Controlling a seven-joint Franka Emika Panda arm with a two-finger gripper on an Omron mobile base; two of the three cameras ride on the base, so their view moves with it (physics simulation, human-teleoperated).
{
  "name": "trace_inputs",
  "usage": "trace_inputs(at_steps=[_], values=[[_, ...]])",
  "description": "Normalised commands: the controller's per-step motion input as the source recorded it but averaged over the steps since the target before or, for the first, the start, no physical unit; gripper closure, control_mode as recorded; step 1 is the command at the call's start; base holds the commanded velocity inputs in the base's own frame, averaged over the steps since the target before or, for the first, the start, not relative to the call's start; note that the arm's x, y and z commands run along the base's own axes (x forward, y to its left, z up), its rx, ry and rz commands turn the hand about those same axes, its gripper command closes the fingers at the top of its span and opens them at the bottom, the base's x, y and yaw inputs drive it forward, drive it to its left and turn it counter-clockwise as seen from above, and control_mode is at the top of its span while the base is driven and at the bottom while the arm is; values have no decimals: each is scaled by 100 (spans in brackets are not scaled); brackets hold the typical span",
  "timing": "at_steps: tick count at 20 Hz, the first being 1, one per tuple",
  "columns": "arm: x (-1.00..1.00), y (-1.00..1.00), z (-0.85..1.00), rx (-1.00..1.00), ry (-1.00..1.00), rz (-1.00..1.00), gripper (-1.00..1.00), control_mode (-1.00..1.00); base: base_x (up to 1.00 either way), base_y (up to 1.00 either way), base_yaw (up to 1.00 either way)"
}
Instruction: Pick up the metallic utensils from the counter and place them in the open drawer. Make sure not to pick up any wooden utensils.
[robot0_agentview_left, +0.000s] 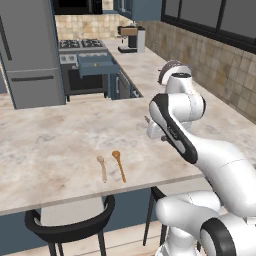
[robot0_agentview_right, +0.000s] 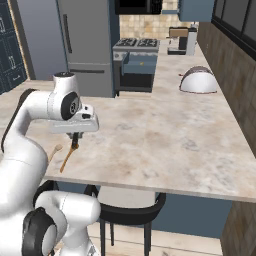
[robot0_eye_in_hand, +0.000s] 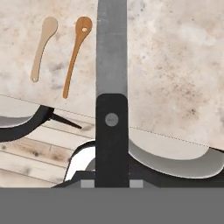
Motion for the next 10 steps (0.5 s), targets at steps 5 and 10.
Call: trace_inputs(at_steps=[5,10], values=[[-86,-12,59,1,0,-7,100,-100,0,0,0],[-49,-1,13,0,0,-4,100,-100,0,0,0]])
